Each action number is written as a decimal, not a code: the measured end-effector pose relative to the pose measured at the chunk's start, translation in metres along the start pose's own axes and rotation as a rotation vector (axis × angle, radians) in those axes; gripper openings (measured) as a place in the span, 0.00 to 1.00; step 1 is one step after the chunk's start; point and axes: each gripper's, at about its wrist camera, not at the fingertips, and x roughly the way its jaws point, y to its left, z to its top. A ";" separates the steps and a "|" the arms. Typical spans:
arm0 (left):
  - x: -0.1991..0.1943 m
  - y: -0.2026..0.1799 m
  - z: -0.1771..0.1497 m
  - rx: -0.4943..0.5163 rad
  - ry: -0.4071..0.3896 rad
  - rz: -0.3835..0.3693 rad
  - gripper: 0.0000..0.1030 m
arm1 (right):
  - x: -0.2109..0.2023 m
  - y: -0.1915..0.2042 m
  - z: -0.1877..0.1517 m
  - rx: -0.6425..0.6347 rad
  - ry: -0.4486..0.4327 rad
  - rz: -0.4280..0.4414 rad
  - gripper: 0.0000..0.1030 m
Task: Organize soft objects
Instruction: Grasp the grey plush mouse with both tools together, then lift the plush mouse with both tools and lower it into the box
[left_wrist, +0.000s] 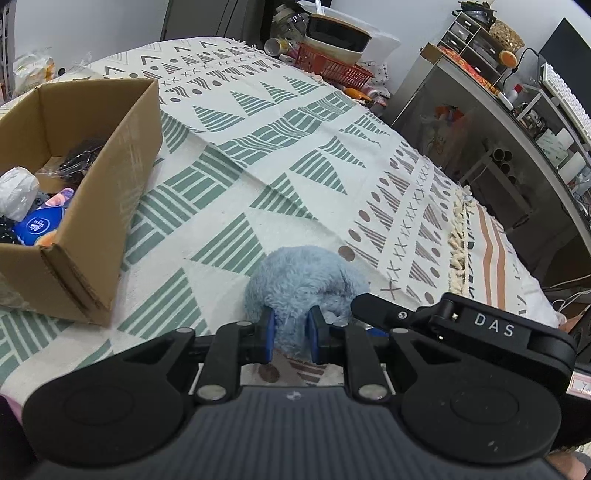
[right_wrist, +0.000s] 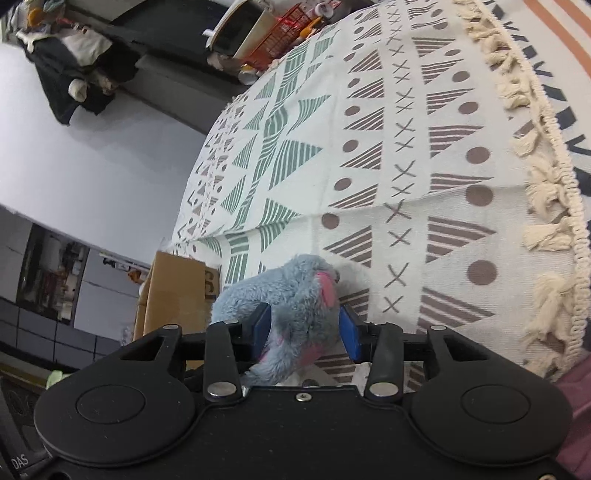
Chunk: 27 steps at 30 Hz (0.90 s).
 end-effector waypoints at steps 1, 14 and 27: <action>0.001 0.001 0.000 0.003 0.002 0.004 0.17 | 0.002 0.000 -0.001 0.000 0.005 0.004 0.41; 0.023 0.006 -0.003 0.036 0.025 0.061 0.20 | 0.031 0.004 -0.003 -0.040 0.075 -0.001 0.35; 0.014 0.007 0.002 0.030 0.024 0.021 0.20 | 0.018 0.005 -0.003 -0.034 0.060 0.027 0.27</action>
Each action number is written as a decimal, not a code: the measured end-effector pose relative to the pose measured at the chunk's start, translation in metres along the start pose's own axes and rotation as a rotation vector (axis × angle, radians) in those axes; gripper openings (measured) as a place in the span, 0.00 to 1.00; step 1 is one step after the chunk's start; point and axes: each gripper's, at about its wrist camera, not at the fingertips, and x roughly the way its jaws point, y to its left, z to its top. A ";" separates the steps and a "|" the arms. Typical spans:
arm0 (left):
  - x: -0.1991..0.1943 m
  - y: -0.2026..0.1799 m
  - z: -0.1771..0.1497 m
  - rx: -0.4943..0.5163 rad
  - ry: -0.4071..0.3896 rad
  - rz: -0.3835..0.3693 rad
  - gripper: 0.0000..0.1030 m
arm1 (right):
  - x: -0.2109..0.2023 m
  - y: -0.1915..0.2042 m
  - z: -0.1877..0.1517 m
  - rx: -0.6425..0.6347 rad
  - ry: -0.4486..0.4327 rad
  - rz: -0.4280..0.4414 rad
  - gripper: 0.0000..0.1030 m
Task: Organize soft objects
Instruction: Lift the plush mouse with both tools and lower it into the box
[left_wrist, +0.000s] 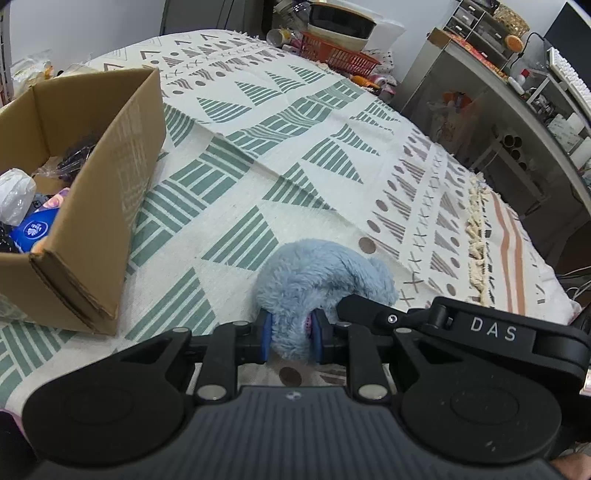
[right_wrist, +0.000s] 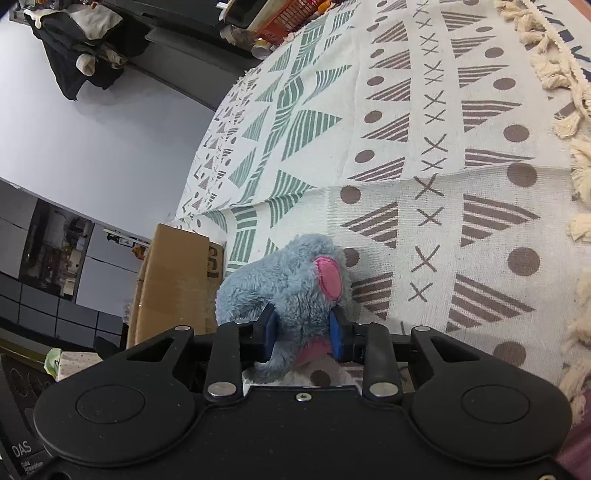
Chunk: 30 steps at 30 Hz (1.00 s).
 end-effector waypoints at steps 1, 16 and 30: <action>-0.002 0.000 0.000 0.001 0.002 -0.008 0.20 | -0.003 0.000 -0.001 0.002 -0.005 0.001 0.27; -0.050 -0.010 0.021 0.060 -0.069 -0.101 0.19 | -0.047 0.042 -0.003 -0.016 -0.131 0.009 0.26; -0.091 0.000 0.041 0.078 -0.154 -0.166 0.19 | -0.067 0.098 -0.004 -0.121 -0.221 -0.028 0.27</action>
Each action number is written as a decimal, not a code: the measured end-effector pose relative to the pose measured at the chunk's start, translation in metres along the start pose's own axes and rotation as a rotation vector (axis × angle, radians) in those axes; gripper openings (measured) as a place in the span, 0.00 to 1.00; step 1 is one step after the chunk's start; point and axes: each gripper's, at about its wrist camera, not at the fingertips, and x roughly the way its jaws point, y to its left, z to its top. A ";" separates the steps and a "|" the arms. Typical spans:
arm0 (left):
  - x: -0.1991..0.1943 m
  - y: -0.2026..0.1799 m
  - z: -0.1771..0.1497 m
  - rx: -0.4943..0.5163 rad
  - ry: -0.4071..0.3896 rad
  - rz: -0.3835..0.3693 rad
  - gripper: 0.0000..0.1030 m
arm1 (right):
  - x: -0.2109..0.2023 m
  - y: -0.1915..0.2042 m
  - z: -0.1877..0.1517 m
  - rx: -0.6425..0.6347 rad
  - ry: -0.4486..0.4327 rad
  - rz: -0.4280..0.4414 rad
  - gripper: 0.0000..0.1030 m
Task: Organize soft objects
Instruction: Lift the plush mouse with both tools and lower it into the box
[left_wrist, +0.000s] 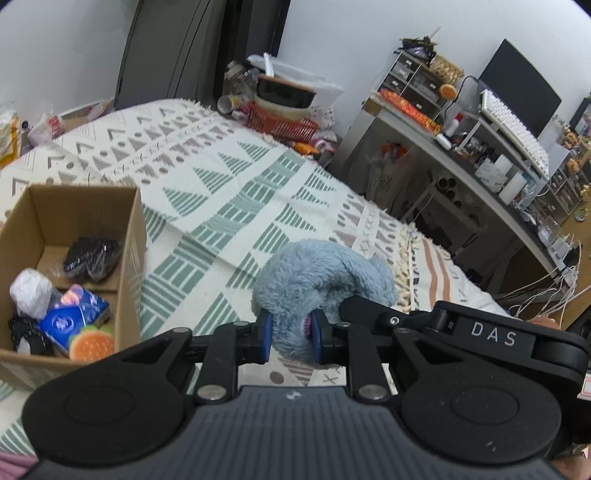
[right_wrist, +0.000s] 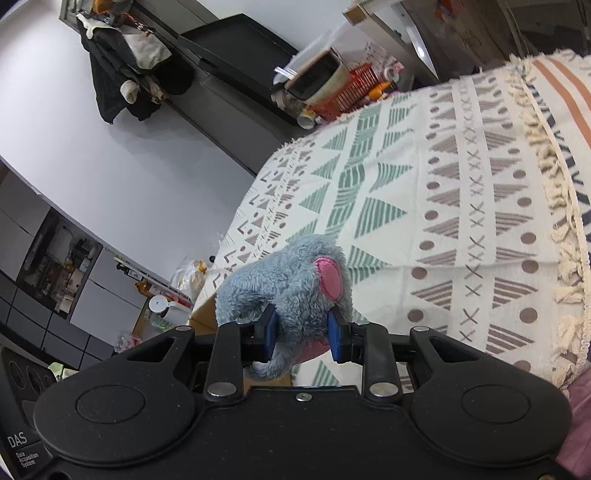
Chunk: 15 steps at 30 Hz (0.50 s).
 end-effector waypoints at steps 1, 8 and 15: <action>-0.002 0.000 0.003 0.011 -0.009 -0.002 0.19 | -0.001 0.004 0.001 -0.005 -0.008 0.000 0.27; -0.019 0.011 0.025 0.040 -0.065 -0.036 0.19 | -0.003 0.039 0.007 -0.067 -0.059 -0.005 0.27; -0.035 0.042 0.044 0.018 -0.112 -0.067 0.19 | 0.010 0.078 0.010 -0.113 -0.075 -0.002 0.27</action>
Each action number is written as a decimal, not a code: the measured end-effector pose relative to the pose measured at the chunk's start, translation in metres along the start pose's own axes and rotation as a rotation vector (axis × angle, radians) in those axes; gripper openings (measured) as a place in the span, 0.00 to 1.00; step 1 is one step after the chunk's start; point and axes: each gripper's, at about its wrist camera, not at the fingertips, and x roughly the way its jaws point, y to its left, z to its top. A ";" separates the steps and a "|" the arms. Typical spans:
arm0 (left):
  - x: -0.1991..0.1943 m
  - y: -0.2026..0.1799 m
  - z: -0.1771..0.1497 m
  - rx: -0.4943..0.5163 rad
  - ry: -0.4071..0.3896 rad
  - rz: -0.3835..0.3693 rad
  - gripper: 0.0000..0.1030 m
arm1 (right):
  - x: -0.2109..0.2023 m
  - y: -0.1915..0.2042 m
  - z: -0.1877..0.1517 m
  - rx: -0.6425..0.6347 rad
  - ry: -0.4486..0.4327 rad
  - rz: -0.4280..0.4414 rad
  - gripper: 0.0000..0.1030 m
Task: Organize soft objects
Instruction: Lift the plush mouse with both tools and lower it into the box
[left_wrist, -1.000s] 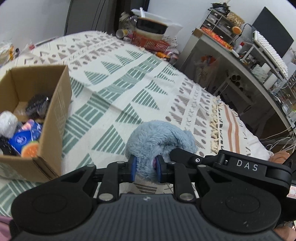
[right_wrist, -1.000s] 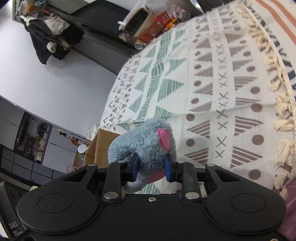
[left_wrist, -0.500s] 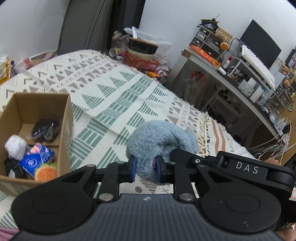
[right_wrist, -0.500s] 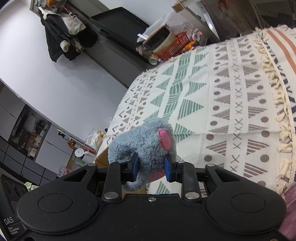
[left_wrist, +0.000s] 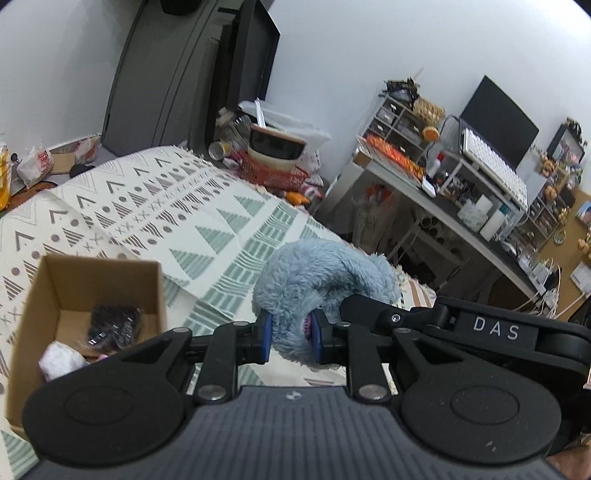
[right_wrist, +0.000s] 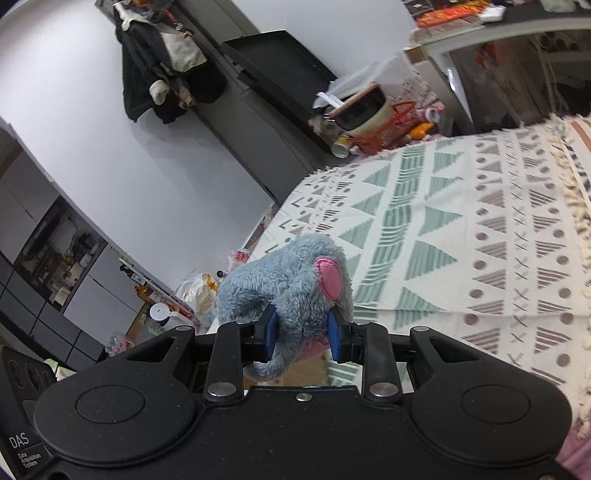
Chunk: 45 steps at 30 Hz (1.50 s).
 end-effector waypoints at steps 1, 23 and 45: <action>-0.002 0.005 0.002 -0.003 -0.007 0.001 0.19 | 0.003 0.006 0.000 -0.002 0.001 0.005 0.27; -0.027 0.126 0.016 -0.198 -0.078 0.116 0.20 | 0.097 0.100 -0.026 -0.104 0.144 0.049 0.27; 0.015 0.190 -0.002 -0.357 -0.019 0.326 0.38 | 0.156 0.101 -0.039 -0.125 0.255 -0.036 0.65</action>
